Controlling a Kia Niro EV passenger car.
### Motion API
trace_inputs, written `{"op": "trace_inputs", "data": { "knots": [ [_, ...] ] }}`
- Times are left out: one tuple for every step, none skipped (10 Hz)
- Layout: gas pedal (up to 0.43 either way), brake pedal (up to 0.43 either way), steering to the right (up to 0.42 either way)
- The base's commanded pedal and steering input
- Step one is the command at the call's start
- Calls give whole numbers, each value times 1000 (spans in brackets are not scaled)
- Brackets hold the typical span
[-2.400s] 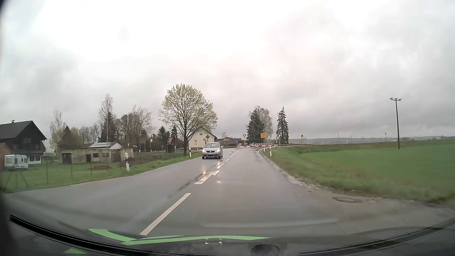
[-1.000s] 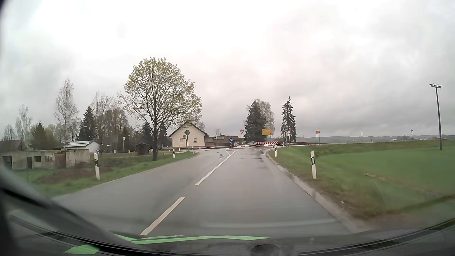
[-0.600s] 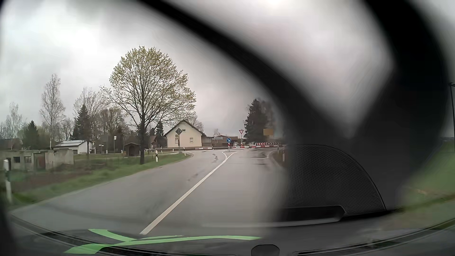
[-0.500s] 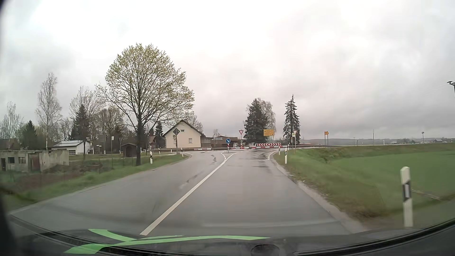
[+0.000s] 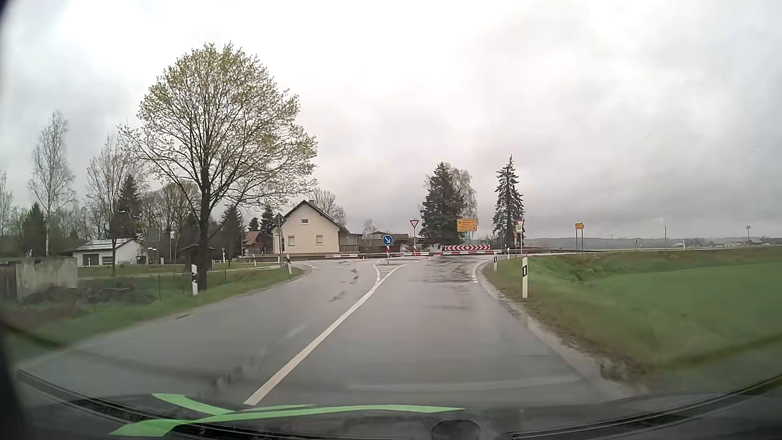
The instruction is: Follow the waypoints while adhering to traffic rules and regulations
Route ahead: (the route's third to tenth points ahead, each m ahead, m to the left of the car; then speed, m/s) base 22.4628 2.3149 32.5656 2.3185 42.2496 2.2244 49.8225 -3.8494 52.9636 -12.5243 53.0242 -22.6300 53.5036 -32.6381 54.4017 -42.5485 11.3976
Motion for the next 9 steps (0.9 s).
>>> {"op": "trace_inputs", "data": {
  "knots": [
    [0, 140, -1],
    [0, 140, 0],
    [0, 146, 0],
    [0, 152, 0],
    [0, 165, 0],
    [0, 171, 0],
    [0, 171, 0],
    [0, 177, 0],
    [0, 177, 0]
  ]
}}
